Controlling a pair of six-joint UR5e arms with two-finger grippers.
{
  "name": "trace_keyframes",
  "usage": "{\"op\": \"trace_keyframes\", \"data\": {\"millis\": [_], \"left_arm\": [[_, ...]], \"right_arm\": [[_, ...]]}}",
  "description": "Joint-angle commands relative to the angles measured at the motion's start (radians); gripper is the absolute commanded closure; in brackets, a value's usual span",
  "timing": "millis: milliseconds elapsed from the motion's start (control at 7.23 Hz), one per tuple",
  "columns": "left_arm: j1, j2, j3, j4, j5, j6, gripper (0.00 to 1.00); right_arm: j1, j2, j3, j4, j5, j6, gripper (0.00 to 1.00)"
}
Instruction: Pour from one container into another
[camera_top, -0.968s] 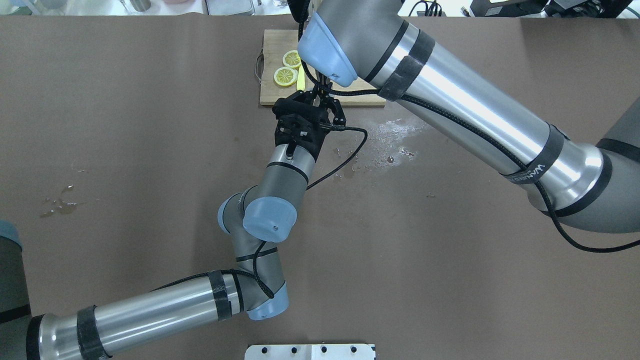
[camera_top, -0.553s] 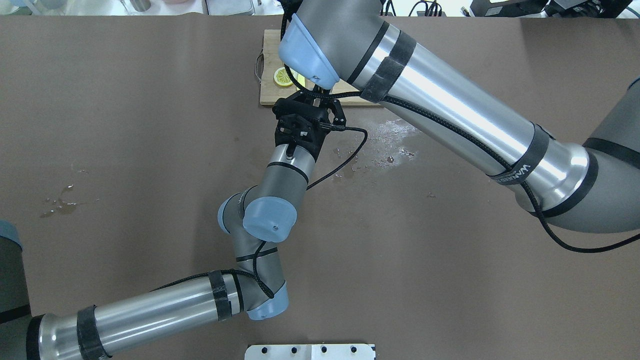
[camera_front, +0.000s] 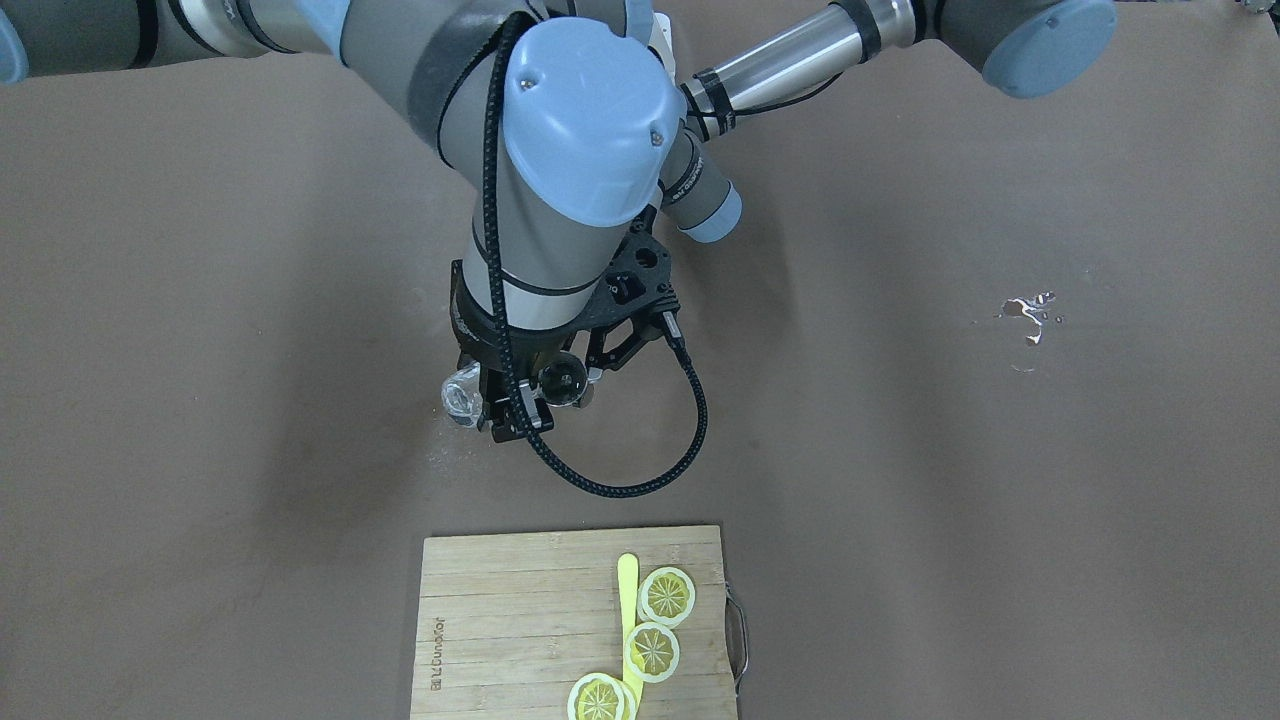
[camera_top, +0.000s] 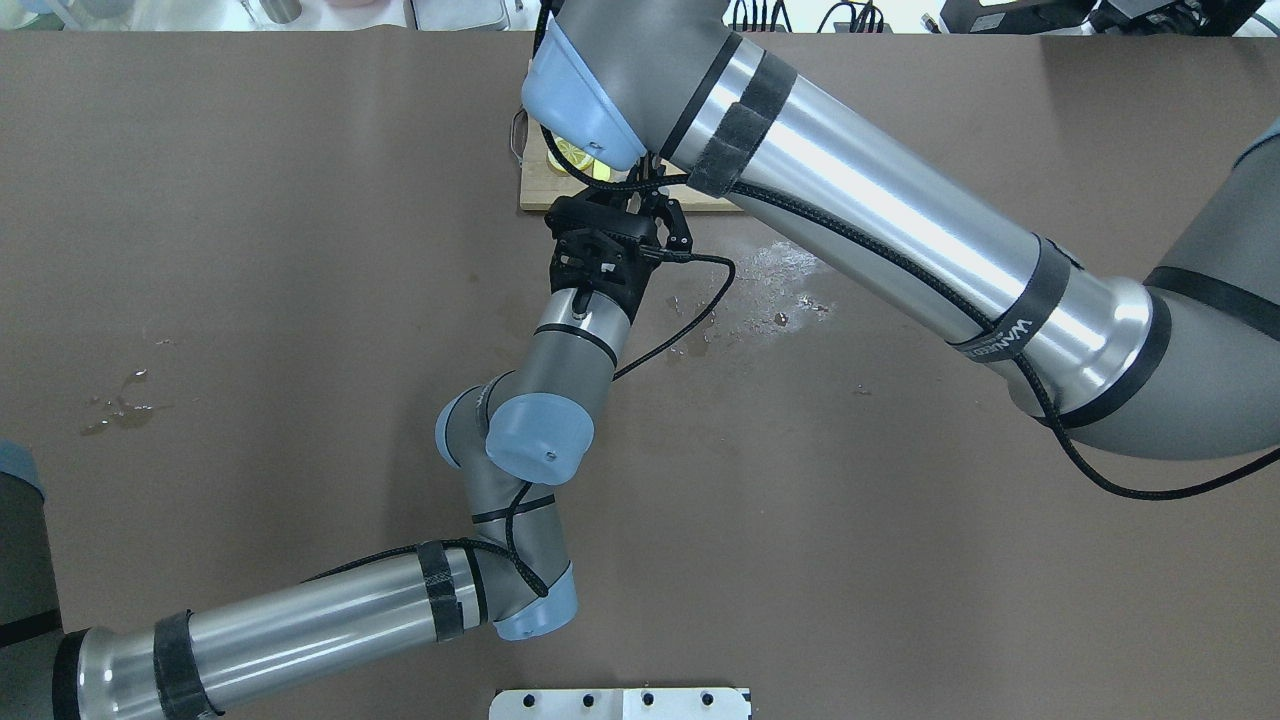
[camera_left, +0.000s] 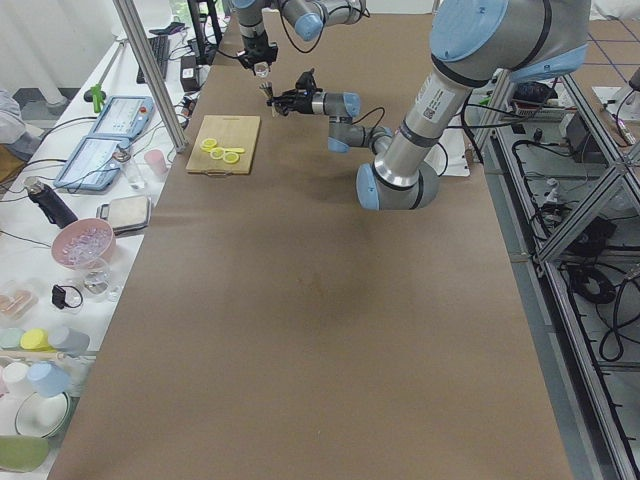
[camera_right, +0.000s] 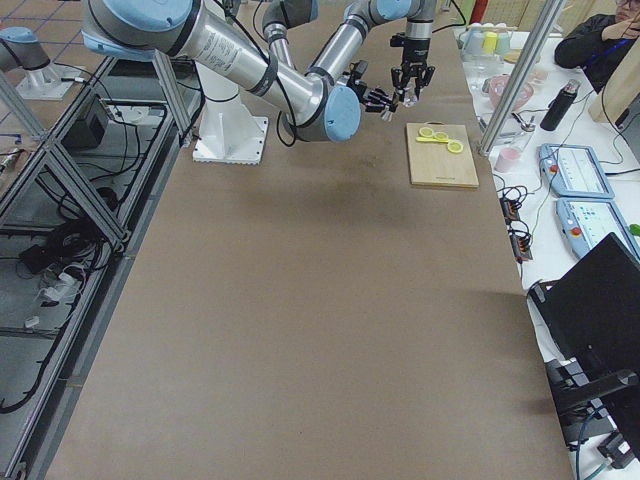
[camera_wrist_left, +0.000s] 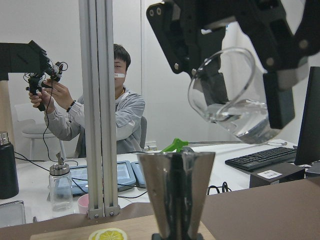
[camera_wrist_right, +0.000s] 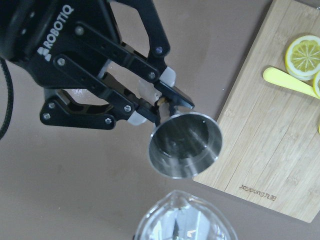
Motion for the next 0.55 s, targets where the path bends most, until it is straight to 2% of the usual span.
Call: {"op": "trace_keyframes", "data": {"millis": [0,415], "left_arm": [[0.000,0.000,0.000,0.000,0.000,0.010,1.00],[0.000,0.000,0.000,0.000,0.000,0.010,1.00]], "right_arm": [[-0.012,0.027,-0.047,-0.002,-0.034,-0.012,1.00],[-0.030,0.056,-0.061,-0.052,-0.085,-0.058,1.00]]}}
